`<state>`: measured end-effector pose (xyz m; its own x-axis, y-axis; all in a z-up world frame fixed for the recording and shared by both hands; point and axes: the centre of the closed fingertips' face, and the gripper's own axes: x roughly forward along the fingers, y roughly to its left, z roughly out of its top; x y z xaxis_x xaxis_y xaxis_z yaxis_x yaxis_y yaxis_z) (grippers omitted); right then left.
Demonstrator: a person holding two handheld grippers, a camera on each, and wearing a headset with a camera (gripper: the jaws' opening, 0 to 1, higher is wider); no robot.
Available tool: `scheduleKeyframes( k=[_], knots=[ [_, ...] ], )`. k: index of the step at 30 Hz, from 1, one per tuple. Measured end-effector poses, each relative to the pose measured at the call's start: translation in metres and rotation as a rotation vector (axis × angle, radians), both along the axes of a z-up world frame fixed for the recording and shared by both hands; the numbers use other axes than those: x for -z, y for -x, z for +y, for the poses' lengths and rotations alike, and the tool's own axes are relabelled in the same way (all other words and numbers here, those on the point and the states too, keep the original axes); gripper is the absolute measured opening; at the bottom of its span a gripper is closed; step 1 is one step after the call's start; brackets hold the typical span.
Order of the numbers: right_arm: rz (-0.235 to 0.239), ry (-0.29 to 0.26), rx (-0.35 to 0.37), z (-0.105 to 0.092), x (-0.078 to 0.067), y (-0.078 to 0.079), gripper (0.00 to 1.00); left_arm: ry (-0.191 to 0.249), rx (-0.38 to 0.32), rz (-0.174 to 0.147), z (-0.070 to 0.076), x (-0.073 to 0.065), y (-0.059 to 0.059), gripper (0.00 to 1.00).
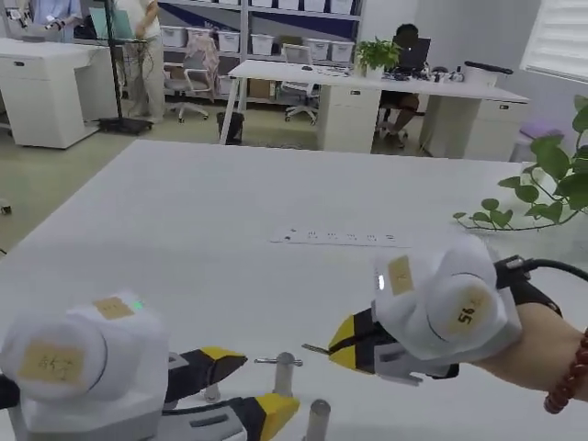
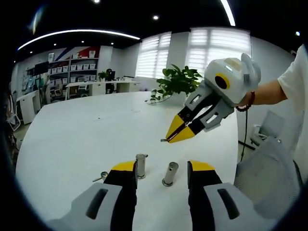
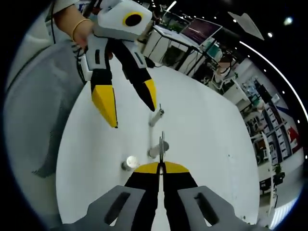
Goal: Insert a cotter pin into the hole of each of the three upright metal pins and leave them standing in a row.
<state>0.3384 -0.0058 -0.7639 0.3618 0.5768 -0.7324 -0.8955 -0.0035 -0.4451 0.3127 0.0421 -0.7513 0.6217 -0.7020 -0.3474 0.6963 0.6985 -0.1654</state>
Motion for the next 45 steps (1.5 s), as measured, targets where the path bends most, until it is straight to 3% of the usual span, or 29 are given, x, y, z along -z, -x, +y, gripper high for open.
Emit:
scheduleKeyframes(
  k=[7, 12, 21, 34, 38, 41, 45],
  knots=[
    [-0.031, -0.004, -0.048, 0.01, -0.002, 0.011, 0.02, 0.047, 0.003, 0.025, -0.007, -0.003, -0.005, 0.3],
    [-0.047, -0.01, -0.074, 0.016, -0.005, 0.016, 0.02, 0.106, 0.017, 0.048, -0.013, -0.009, -0.007, 0.24],
    [-0.077, -0.023, -0.106, 0.024, -0.011, 0.02, 0.02, 0.147, 0.022, 0.073, -0.018, -0.012, -0.006, 0.15],
    [-0.09, -0.037, -0.121, 0.029, -0.015, 0.025, 0.02, 0.184, 0.01, 0.107, -0.016, -0.011, -0.006, 0.02],
    [-0.089, -0.038, -0.119, 0.03, -0.015, 0.026, 0.02, 0.173, 0.023, 0.094, -0.017, -0.011, -0.004, 0.01],
    [-0.085, -0.038, -0.117, 0.029, -0.015, 0.027, 0.02, 0.19, 0.024, 0.108, -0.017, -0.011, -0.004, 0.01],
    [-0.078, -0.045, -0.118, 0.03, -0.015, 0.027, 0.03, 0.179, 0.029, 0.087, -0.016, -0.012, -0.003, 0.01]
  ],
)
